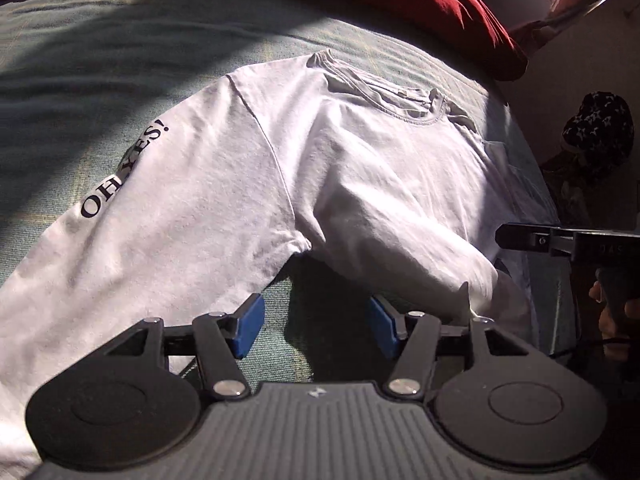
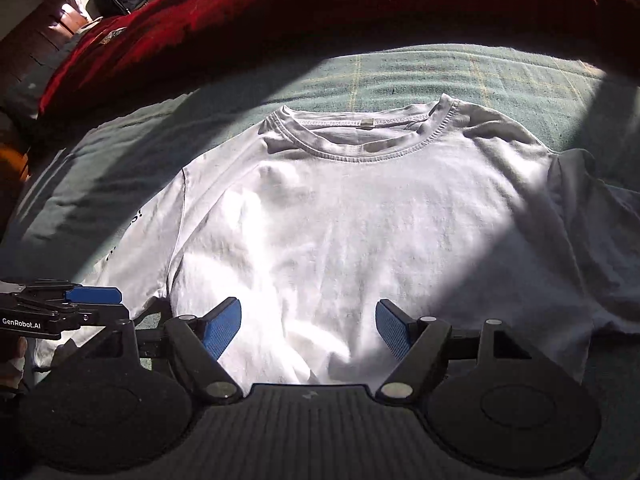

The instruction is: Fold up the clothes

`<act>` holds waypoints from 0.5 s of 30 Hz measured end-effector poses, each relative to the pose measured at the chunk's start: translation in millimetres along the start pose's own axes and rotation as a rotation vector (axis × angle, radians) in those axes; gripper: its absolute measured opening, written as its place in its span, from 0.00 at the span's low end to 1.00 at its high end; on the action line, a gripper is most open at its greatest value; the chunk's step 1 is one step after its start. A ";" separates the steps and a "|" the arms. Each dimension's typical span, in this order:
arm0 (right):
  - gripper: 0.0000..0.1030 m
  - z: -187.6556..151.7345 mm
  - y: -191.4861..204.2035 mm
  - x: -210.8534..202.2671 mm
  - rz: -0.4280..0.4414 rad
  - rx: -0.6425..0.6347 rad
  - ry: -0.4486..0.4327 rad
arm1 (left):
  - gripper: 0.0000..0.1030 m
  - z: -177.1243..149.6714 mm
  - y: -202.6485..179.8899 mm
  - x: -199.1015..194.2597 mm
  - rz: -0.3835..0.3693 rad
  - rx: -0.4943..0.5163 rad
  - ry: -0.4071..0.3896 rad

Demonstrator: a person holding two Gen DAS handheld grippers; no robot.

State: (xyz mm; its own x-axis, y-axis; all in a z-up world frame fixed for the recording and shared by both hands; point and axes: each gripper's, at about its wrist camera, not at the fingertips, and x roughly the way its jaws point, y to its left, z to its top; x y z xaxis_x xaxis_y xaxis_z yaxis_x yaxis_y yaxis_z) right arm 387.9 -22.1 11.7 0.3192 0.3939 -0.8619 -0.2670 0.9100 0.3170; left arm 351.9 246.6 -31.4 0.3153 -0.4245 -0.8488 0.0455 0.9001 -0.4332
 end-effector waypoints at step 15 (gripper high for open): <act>0.78 -34.8 34.7 -9.9 -0.016 0.013 0.015 | 0.52 -7.5 61.9 -77.7 0.053 -0.027 -0.167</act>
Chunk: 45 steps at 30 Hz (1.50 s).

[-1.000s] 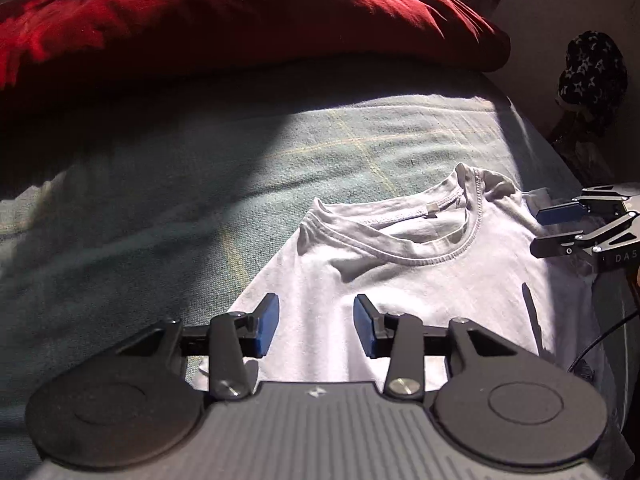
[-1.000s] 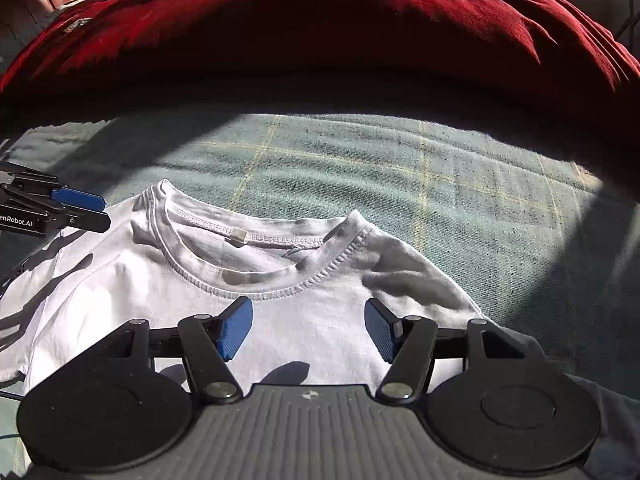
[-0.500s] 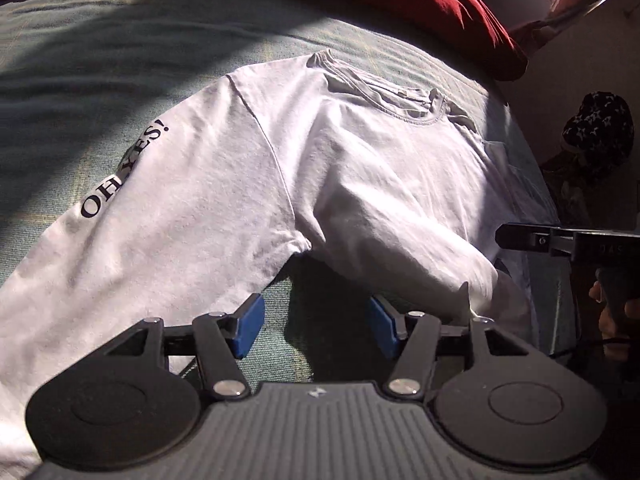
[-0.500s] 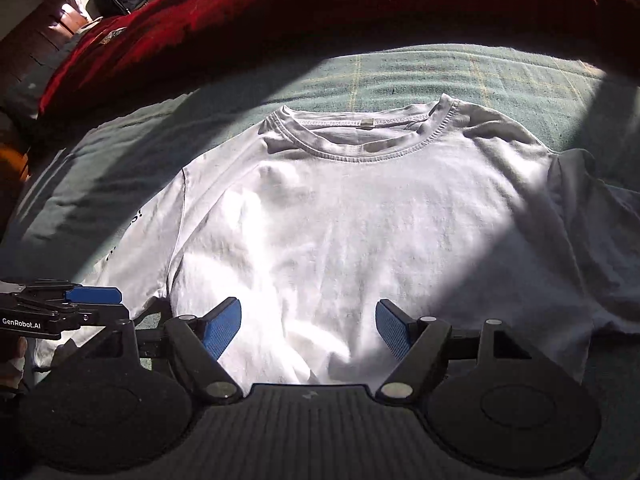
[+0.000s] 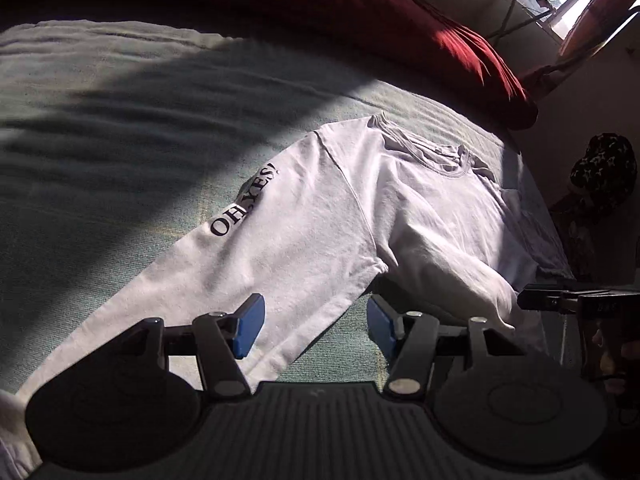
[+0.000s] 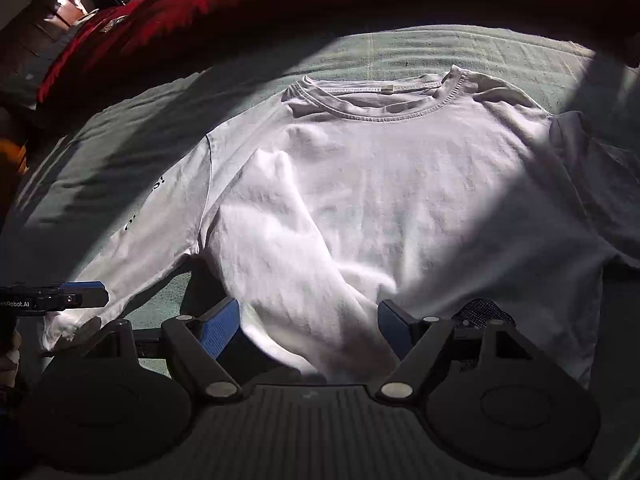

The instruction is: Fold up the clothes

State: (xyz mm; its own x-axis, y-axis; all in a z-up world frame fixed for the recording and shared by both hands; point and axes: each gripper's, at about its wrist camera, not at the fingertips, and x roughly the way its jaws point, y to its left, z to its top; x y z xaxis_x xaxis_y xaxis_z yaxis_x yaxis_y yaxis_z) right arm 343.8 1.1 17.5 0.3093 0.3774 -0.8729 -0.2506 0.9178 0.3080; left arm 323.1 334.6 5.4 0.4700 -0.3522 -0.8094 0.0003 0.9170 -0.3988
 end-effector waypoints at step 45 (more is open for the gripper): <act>0.78 11.3 17.9 12.5 0.027 -0.069 -0.022 | 0.35 91.9 10.5 117.9 0.141 0.402 0.088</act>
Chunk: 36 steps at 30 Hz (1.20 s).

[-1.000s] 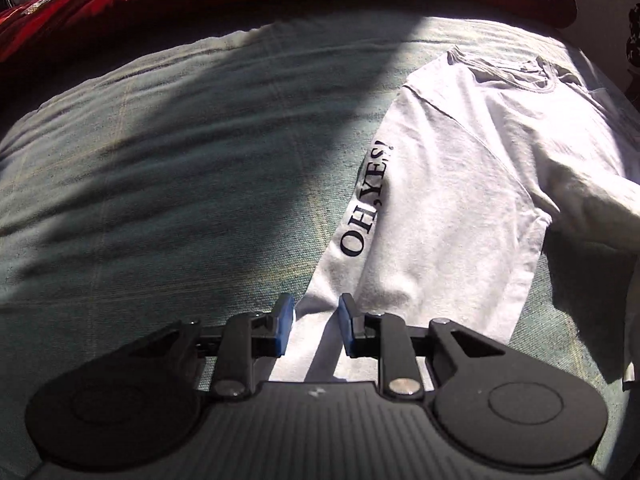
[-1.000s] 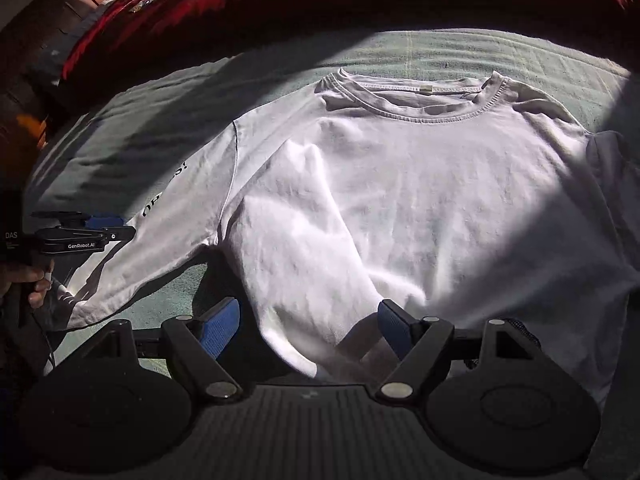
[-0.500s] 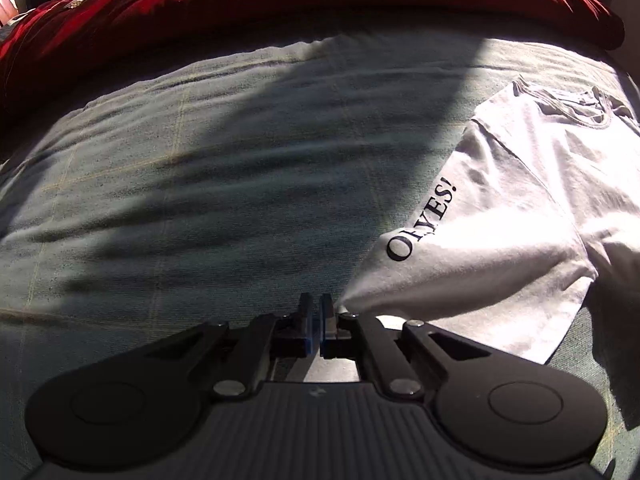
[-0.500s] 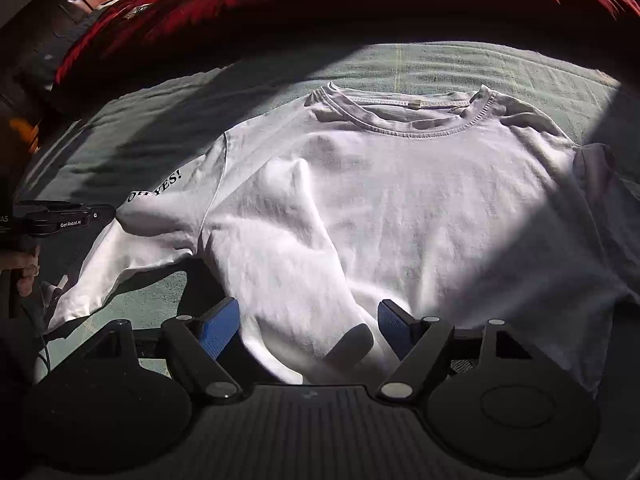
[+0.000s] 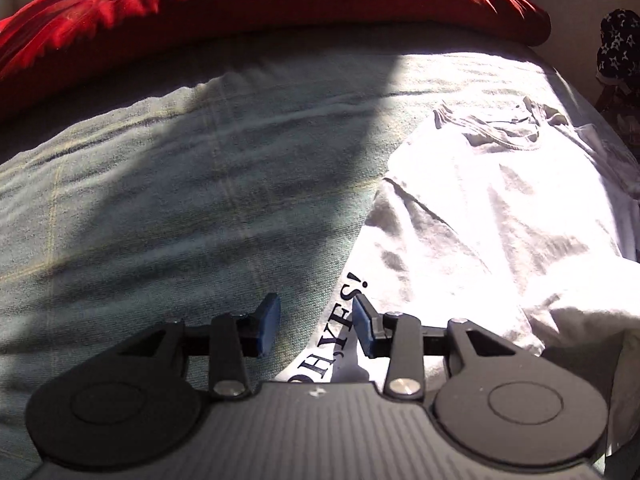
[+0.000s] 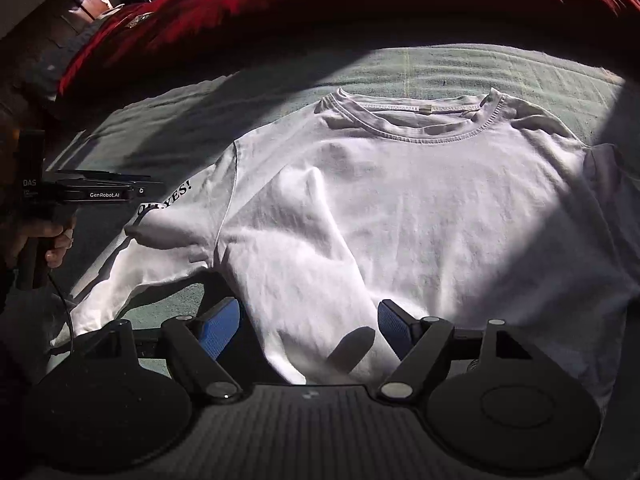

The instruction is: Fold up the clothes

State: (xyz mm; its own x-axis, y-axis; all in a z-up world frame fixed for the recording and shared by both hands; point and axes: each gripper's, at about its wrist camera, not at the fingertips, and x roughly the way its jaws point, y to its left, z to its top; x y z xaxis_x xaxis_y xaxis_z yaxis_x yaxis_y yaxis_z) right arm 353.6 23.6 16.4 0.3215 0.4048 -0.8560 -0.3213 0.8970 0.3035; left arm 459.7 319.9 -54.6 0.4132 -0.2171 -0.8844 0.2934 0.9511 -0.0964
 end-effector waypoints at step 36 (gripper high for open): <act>0.78 19.2 10.3 14.4 0.045 -0.068 0.036 | 0.40 -176.9 63.5 -112.5 0.152 -0.229 0.272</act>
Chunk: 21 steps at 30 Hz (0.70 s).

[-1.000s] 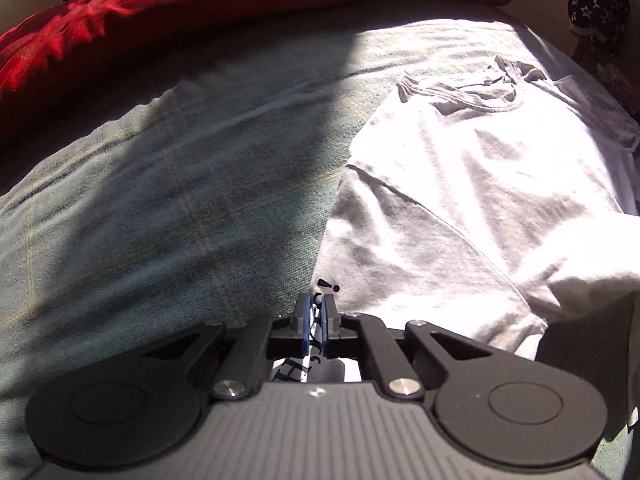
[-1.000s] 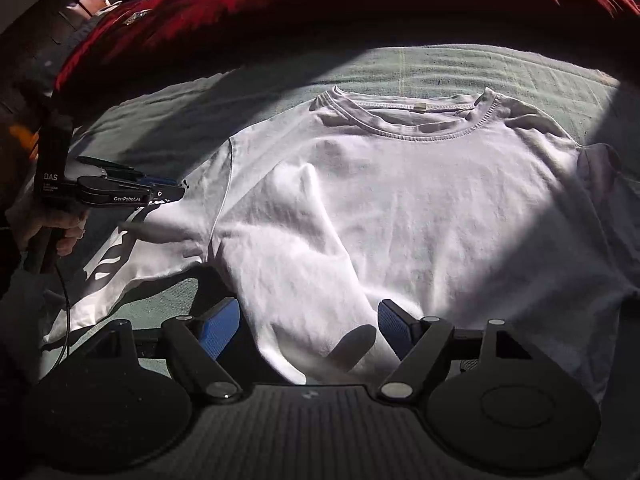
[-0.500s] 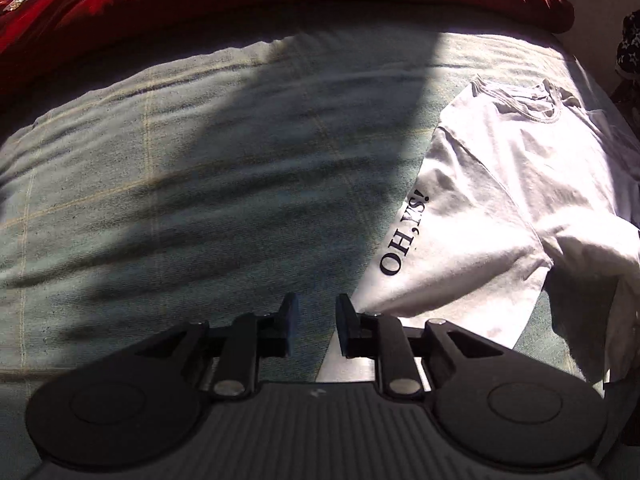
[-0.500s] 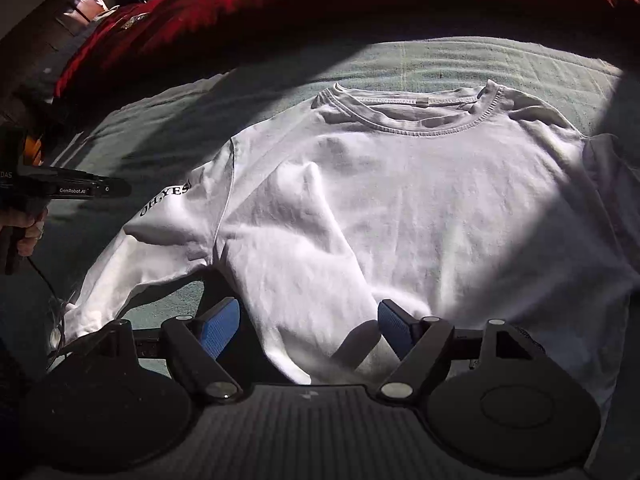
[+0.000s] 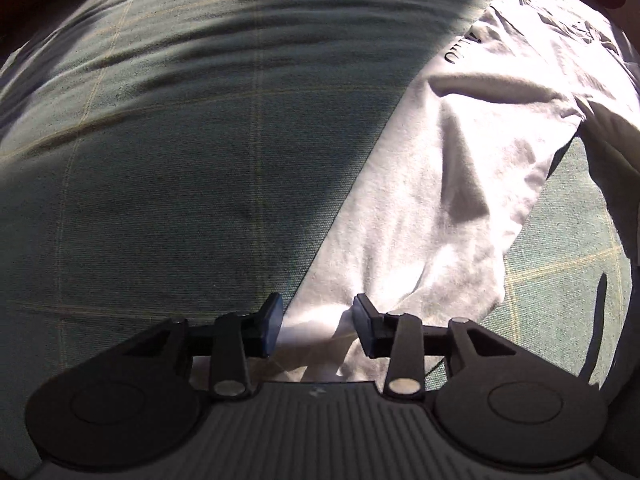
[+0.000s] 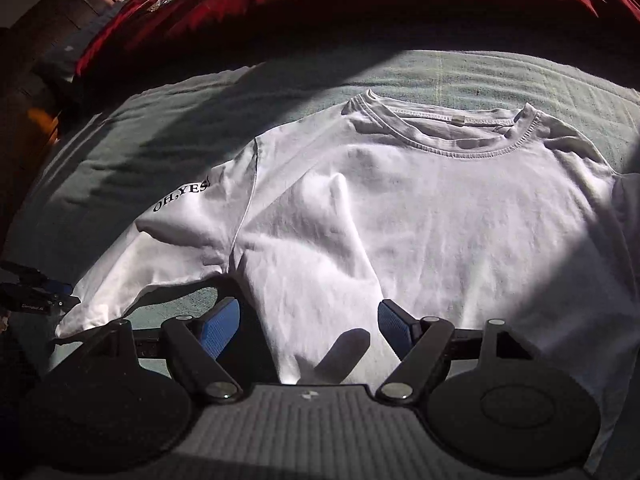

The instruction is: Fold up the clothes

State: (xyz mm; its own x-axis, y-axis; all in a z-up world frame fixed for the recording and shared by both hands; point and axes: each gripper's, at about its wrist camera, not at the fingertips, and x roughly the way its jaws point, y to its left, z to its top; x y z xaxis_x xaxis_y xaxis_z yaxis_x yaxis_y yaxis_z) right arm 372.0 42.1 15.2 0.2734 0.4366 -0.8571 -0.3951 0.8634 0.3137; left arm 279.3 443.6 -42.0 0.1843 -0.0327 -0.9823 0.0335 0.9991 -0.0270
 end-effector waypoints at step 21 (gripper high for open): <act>0.78 -0.6 16.3 0.7 0.011 -0.032 0.004 | 0.08 32.6 10.3 -24.4 0.114 -0.080 -0.137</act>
State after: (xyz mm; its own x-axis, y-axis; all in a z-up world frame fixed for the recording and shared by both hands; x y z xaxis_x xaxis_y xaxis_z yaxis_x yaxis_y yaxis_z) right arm 365.2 56.3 19.5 0.2658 0.4449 -0.8553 -0.4261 0.8500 0.3097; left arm 307.2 453.8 -12.3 0.3141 0.0831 -0.9457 -0.0729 0.9953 0.0632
